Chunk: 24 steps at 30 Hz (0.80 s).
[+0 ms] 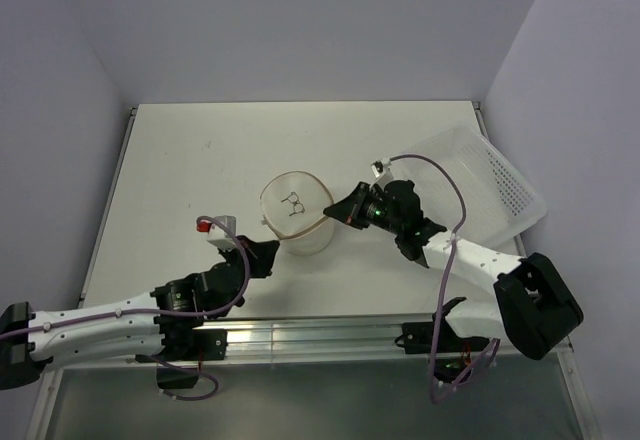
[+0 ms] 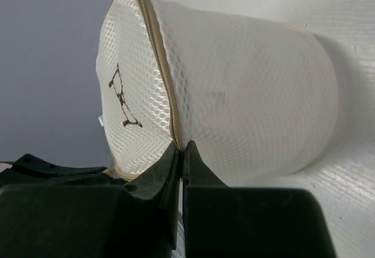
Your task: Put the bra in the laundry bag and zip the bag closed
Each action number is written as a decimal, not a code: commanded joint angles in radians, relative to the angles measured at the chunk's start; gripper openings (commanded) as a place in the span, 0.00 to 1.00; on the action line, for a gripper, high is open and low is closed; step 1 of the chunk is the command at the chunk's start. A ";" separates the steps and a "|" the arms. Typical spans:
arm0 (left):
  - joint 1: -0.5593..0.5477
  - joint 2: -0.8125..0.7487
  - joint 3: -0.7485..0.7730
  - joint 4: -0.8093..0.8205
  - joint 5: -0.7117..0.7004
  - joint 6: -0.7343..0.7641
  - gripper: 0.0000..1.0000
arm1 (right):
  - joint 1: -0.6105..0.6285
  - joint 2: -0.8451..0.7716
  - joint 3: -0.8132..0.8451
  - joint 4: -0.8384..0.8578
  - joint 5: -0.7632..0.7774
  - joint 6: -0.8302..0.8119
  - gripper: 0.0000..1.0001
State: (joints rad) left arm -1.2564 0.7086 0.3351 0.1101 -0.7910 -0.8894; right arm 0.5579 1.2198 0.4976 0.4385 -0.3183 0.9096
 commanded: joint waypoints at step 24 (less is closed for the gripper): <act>-0.006 0.246 0.097 0.301 0.116 0.084 0.00 | 0.227 -0.115 -0.073 0.075 0.108 0.092 0.79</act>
State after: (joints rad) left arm -1.2575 0.9466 0.3954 0.3317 -0.7177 -0.8055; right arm 0.7731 1.0950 0.4164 0.4236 -0.2462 0.9569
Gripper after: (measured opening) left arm 0.050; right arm 0.794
